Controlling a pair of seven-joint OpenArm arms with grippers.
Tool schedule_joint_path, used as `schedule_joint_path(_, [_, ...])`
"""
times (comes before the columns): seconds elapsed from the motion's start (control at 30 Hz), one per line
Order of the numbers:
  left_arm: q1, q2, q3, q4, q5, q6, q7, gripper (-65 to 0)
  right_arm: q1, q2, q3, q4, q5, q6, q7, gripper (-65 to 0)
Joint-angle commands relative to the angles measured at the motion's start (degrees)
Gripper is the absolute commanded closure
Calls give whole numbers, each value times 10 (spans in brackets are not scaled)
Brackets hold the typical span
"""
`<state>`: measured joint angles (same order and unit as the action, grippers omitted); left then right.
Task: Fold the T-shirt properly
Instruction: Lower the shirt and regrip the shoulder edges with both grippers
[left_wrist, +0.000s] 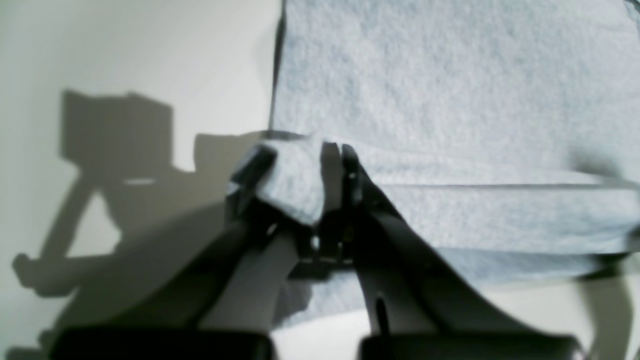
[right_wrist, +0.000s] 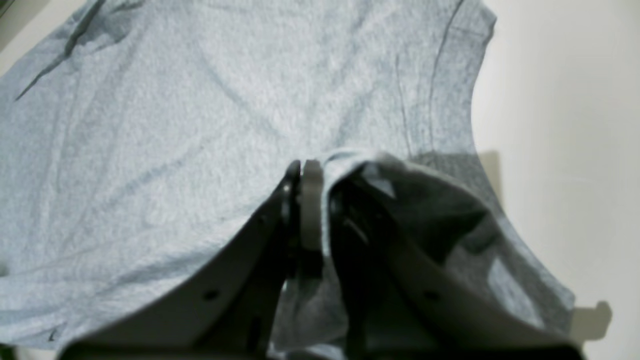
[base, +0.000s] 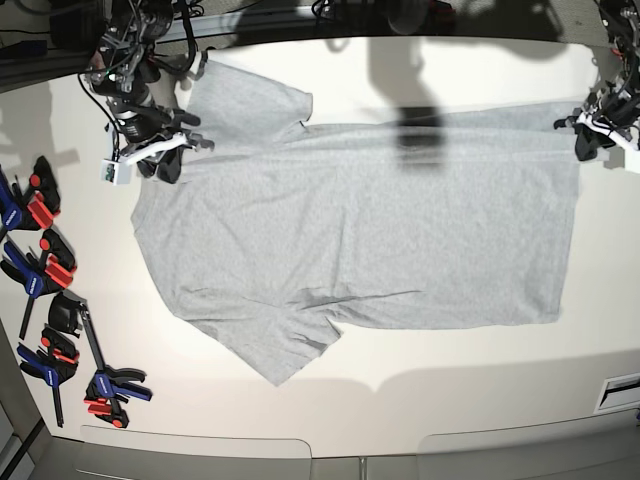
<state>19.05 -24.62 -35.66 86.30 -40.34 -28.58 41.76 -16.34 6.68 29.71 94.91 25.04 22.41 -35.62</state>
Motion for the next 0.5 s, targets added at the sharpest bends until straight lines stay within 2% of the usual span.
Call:
schedule_joint_path(0.0, [-2, -13, -5, 7, 4, 2, -15, 0, 5, 8, 3, 9, 2, -3, 16, 0])
schedule_joint_path(0.17, [-2, -13, -5, 7, 14, 2, -23, 0, 5, 8, 3, 9, 2, -3, 16, 0])
schedule_joint_path(0.3, [-2, -13, -5, 7, 14, 24, -36, -9, 5, 8, 3, 9, 2, -3, 16, -2])
schedule_joint_path(0.4, [-2, -13, -5, 7, 14, 23, -37, -201, 5, 8, 3, 9, 2, -3, 16, -180])
schedule_joint_path(0.47, [-2, -13, -5, 7, 14, 23, -41, -247, 5, 9, 3, 9, 2, -3, 16, -269])
